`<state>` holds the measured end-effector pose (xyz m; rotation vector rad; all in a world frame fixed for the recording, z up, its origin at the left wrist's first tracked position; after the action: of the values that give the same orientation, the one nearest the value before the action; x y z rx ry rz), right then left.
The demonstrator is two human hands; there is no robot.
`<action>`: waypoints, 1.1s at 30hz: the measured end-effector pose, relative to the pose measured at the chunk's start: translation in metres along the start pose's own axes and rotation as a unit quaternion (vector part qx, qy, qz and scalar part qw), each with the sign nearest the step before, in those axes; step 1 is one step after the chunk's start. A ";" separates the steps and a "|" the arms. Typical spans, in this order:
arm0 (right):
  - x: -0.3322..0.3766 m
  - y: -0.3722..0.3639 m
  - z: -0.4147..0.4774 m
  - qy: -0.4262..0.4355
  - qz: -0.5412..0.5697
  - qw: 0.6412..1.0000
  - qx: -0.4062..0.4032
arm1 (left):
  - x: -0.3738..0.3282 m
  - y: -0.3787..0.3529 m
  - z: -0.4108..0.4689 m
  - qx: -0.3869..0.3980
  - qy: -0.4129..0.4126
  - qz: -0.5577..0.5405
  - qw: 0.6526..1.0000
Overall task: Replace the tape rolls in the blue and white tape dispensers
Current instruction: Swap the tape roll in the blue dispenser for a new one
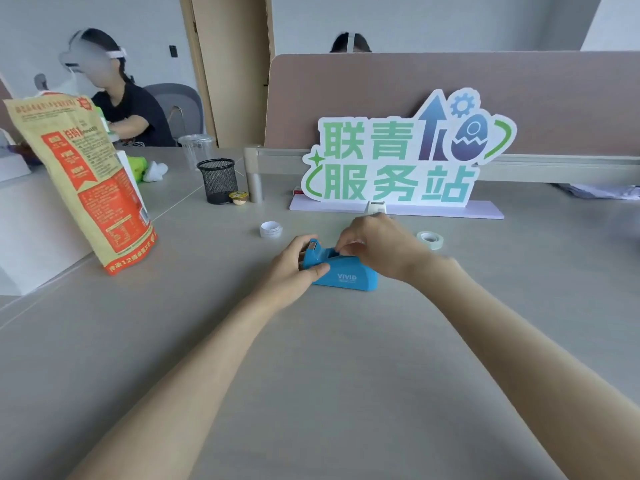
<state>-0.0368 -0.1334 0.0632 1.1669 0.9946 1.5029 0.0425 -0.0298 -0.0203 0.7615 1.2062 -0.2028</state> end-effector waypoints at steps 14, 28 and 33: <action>0.008 0.004 -0.006 0.059 -0.076 0.995 -0.005 | -0.005 -0.004 0.000 0.019 -0.006 -0.022 1.000; -0.003 0.012 -0.073 0.104 0.134 0.945 -0.281 | -0.009 -0.004 0.016 -0.015 -0.007 0.000 1.000; -0.042 -0.019 -0.069 -0.062 0.341 0.919 -0.189 | -0.035 0.005 -0.007 -0.083 -0.102 0.192 0.972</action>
<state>-0.0963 -0.1729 0.0220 1.3660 0.1709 2.0128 0.0268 -0.0304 0.0119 0.7908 0.8495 0.1367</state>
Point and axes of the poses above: each hand's wrist, its own z-axis towards the middle knuckle, its own y-axis out of the back of the hand, x = y × z, the point moved 10 cm from there along z, towards the middle knuckle, and after that the axes turned 6 degrees about x, right-handed, at the moved point
